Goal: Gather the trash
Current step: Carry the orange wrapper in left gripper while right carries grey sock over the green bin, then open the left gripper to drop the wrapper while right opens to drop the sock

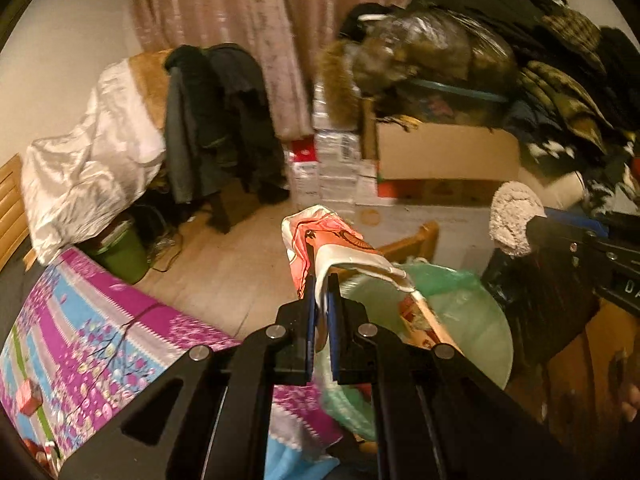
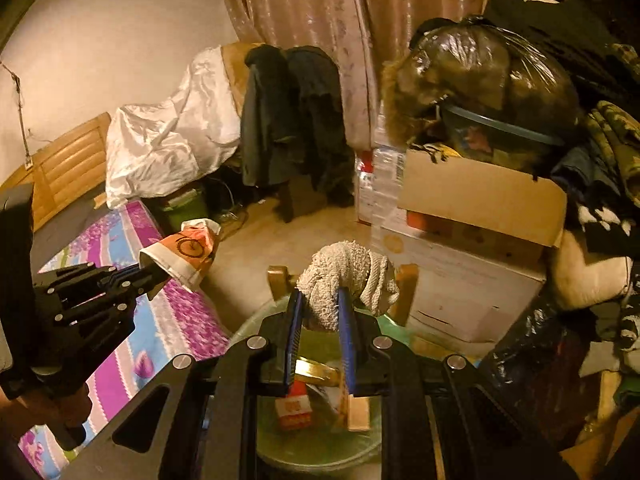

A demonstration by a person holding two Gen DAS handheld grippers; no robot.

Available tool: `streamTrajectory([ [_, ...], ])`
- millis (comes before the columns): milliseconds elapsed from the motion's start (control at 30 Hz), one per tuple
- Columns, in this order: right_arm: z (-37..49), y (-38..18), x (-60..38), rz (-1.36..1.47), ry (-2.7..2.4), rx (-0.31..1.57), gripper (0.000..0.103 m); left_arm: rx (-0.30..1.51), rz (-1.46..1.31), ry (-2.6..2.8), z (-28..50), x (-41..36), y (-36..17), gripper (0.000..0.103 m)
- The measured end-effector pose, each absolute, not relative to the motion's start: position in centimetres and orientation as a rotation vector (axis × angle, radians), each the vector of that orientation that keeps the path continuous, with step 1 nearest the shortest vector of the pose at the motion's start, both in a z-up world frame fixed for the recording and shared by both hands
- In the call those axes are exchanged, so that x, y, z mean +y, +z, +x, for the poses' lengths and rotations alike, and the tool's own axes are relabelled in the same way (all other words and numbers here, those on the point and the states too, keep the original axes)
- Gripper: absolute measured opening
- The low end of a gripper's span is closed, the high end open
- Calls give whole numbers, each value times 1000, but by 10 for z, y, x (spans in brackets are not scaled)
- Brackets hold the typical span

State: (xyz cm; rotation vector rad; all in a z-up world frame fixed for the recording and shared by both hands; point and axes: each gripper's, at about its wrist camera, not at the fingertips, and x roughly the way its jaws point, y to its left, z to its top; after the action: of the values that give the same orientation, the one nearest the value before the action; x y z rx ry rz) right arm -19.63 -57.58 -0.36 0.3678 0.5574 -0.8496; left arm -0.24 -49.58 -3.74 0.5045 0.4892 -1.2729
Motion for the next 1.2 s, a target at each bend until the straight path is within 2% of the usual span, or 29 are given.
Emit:
streamTrajectory([
  [267,-217,-26,-586,414,-870,591,19,555,546,-1347,-19,-516,-56,5],
  [1033,-208,-69,-613,514,-784,658,20,663,618,-1403,-29,-533,-95,8],
  [1067,-206,-71,-614,513,-772,661,20,672,621,-1404,-29,-535,-96,12],
  [1100,-201,-73,-615,502,-750,672,22,679,624,-1392,-28,-537,-97,24],
  [1133,-200,-75,-617,492,-757,679,31,676,618,-1379,-26,-537,-97,31],
  [1167,-199,-76,-618,478,-784,686,34,672,612,-1369,-25,-537,-97,37],
  [1200,-199,-76,-619,474,-789,682,34,674,603,-1365,-22,-537,-97,37],
])
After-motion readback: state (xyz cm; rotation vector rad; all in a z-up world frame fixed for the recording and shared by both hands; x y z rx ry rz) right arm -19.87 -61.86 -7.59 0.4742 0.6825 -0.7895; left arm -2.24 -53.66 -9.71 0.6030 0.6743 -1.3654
